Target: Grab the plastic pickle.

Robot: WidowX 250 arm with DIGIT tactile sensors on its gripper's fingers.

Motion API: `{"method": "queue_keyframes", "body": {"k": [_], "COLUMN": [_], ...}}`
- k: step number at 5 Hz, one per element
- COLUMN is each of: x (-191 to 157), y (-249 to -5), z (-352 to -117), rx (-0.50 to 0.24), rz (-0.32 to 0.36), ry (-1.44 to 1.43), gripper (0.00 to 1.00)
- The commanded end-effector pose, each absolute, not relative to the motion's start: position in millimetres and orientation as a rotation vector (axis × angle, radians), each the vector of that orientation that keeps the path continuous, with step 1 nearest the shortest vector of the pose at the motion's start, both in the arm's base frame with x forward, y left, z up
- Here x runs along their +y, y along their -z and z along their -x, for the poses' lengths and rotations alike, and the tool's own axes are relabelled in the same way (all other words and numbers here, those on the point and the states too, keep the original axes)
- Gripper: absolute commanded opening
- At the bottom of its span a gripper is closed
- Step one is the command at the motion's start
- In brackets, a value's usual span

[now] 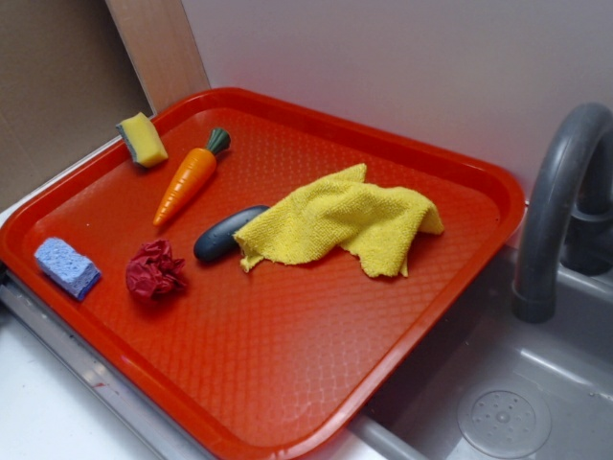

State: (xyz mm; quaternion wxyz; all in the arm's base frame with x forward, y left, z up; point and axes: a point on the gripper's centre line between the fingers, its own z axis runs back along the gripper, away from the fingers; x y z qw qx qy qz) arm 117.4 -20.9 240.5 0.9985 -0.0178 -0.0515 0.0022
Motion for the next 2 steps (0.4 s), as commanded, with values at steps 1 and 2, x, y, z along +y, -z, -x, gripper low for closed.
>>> {"method": "queue_keyframes", "body": {"k": [1, 2], "x": [-21, -56], "y": [-241, -232], "z": [-117, -137], "rx": [-0.103, -0.158], "rz": [0.036, 0.012], "ry": [-0.004, -0.005], "gripper": [1.0, 1.0]}}
